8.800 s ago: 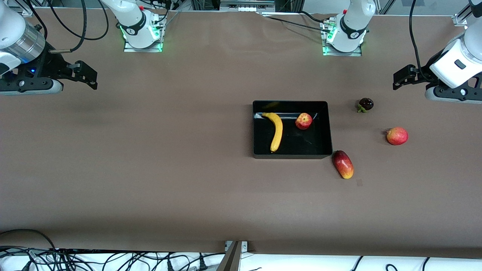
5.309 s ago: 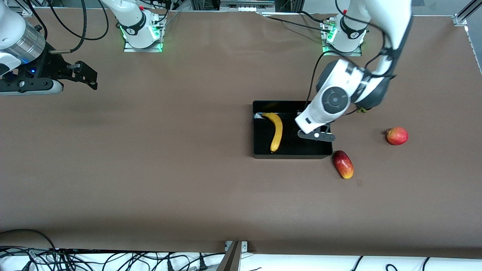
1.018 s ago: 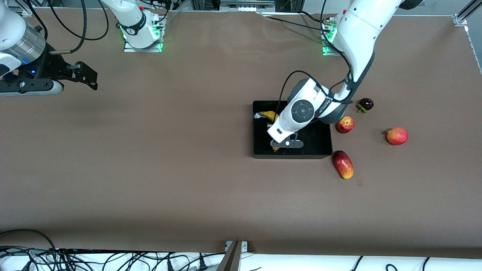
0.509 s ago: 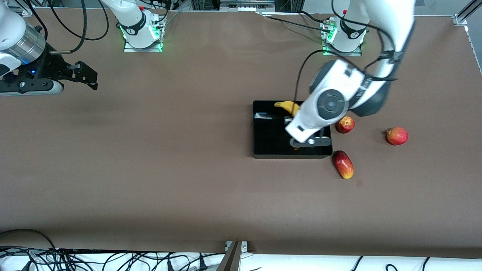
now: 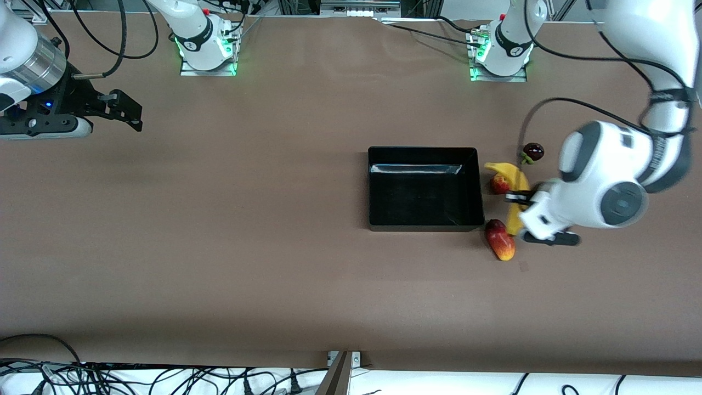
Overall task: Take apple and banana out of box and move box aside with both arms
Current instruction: 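Carry the banana out of the tray and lower it beside the apples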
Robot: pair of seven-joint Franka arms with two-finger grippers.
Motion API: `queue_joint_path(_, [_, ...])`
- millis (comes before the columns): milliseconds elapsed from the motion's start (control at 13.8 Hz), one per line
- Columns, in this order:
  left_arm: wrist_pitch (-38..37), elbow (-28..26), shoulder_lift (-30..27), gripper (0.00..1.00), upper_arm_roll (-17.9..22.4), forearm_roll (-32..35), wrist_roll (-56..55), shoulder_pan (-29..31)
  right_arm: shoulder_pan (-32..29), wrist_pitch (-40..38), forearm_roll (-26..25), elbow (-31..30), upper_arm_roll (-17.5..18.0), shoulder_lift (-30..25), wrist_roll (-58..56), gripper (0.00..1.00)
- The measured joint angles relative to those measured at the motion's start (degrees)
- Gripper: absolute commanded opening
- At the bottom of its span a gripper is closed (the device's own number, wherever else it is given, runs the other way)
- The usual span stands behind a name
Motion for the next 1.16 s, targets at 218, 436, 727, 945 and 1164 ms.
queue_joint_path(218, [3.43, -0.16, 3.51, 0.00, -0.01, 3.10, 5.45, 4.23, 0.00, 0.00, 0.00, 0.01, 0.00, 0.00, 0.00, 1.00])
queue_joint_path(436, [10.47, -1.72, 7.11, 0.00, -0.01, 3.32, 11.55, 7.47, 0.00, 0.00, 0.01, 0.01, 0.01, 0.00, 0.00, 1.00])
queue_joint_path(727, [17.82, -5.08, 10.15, 0.21, -0.02, 3.34, 14.61, 9.22, 0.00, 0.00, 0.01, 0.01, 0.01, 0.00, 0.00, 1.00])
queue_joint_path(945, [20.55, -6.51, 11.38, 1.00, -0.20, 4.24, 14.78, 9.23, 0.01, 0.00, 0.01, 0.01, 0.02, 0.00, 0.00, 1.00])
queue_joint_path(1164, [20.44, -6.21, 10.95, 1.00, -0.39, 4.53, 15.36, 9.44, 0.01, 0.00, 0.02, 0.01, 0.02, 0.00, 0.00, 1.00])
